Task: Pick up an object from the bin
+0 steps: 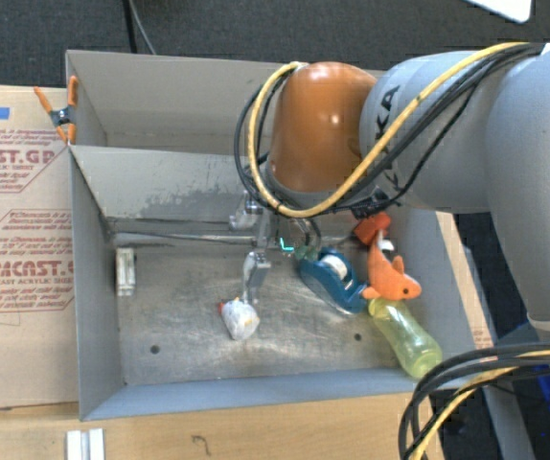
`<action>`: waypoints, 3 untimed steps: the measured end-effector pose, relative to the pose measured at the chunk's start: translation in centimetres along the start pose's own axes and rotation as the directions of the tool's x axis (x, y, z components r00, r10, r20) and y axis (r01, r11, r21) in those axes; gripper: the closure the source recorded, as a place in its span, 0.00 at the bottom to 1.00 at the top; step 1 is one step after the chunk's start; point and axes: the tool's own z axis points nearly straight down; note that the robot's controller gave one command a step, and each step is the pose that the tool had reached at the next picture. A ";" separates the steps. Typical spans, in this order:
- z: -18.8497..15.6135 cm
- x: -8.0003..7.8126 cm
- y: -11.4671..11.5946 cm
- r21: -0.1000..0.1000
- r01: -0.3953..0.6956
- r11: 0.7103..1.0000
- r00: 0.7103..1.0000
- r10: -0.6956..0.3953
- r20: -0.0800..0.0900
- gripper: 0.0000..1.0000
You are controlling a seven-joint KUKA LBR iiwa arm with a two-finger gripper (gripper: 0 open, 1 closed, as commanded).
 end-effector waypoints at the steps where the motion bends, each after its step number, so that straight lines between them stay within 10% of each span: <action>1: -0.4 -0.2 0.0 -0.001 -0.001 1.000 1.000 0.001 0.008 0.00; 2: 3.4 2.3 -1.2 0.000 0.077 0.997 0.997 -0.077 0.012 0.00; 3: 9.8 2.3 -2.6 0.004 0.377 0.926 0.926 -0.377 0.009 1.00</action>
Offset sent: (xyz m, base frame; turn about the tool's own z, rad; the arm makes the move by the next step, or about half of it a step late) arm -0.0691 -0.0340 -0.1044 -0.2046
